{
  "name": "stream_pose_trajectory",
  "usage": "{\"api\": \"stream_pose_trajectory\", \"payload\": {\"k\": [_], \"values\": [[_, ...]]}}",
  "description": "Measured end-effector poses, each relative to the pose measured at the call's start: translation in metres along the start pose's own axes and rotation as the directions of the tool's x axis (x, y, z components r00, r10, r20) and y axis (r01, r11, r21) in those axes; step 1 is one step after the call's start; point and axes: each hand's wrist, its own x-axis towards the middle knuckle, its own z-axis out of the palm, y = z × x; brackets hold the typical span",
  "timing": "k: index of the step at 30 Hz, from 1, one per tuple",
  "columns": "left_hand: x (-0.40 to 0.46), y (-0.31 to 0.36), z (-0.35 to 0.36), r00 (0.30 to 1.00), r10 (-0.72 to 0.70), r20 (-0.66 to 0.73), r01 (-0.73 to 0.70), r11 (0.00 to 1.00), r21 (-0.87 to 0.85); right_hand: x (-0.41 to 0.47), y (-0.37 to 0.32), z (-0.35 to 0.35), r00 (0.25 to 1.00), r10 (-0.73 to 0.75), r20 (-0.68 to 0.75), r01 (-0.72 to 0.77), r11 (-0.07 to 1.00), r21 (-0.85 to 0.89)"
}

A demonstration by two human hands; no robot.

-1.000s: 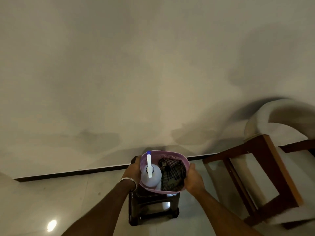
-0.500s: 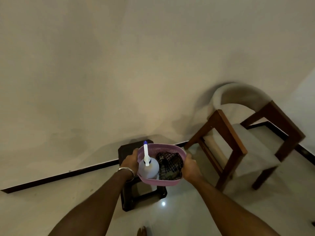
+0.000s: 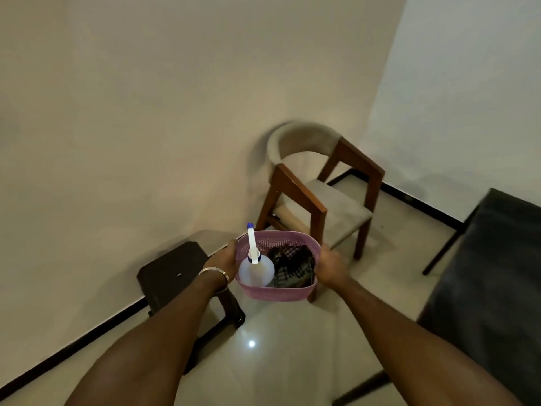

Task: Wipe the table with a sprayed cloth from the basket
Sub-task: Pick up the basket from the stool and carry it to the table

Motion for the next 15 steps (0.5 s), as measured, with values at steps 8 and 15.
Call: {"api": "stream_pose_trajectory", "payload": {"k": [8,15], "values": [[-0.016,0.091,0.061,0.957,0.258,0.134,-0.263,0.965,0.02,-0.095,0.099,-0.04,0.965,0.219,-0.144,-0.206,0.973,0.103],[-0.043,0.179,0.121,0.883,0.348,0.317,-0.389,0.918,0.076,-0.18,0.182,-0.071,0.887,0.425,-0.183,-0.405,0.904,0.133]]}}
